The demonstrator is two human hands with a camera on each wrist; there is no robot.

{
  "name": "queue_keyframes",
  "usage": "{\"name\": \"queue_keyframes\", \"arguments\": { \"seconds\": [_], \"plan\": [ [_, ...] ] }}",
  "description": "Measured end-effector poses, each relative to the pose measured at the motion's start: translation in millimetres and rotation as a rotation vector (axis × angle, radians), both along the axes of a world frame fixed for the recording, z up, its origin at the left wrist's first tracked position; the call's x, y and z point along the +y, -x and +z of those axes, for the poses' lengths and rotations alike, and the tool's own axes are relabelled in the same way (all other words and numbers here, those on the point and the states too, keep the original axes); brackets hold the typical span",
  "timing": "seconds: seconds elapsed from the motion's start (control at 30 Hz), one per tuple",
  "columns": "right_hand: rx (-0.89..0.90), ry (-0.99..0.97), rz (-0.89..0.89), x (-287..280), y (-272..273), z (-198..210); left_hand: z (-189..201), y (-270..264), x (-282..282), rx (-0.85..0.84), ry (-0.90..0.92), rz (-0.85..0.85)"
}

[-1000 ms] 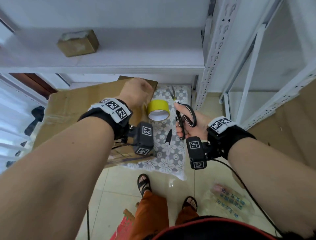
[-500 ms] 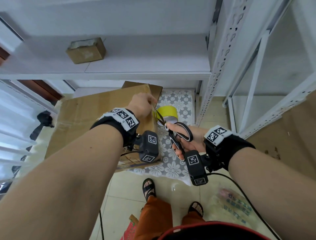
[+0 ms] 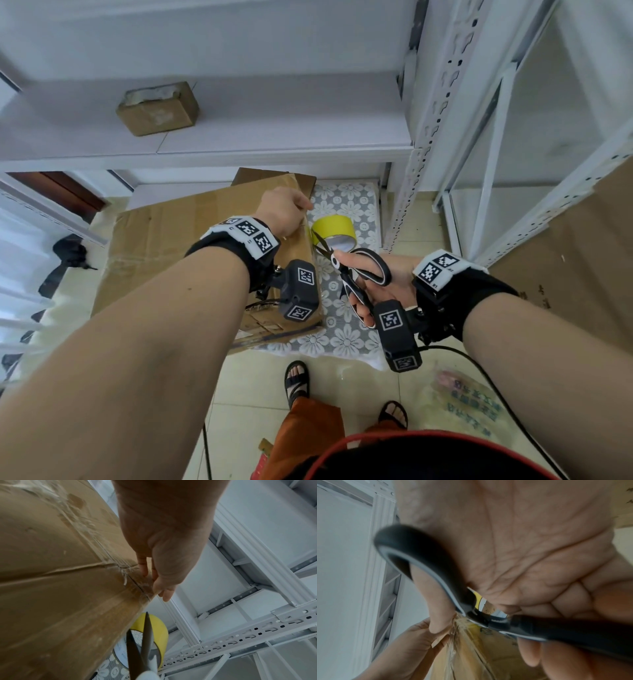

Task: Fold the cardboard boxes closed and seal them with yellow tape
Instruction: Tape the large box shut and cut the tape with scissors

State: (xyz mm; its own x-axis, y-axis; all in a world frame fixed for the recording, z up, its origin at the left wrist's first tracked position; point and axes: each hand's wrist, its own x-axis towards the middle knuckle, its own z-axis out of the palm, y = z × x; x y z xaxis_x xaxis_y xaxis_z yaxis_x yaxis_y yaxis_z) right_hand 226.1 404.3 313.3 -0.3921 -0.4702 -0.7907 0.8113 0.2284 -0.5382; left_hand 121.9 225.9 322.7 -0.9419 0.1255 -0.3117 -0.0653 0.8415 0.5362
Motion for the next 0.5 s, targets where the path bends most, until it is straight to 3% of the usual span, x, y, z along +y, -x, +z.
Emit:
{"name": "queue_keyframes", "arguments": {
  "seconds": [0.3, 0.5],
  "plan": [
    [-0.048, -0.001, -0.025, -14.1, -9.8, -14.6, -0.2, 1.0, -1.7, 0.063, 0.026, -0.063],
    [-0.067, -0.001, -0.034, -15.3, -6.1, -28.5, -5.3, 10.2, 17.2, 0.026, 0.105, -0.238]
  ]
}}
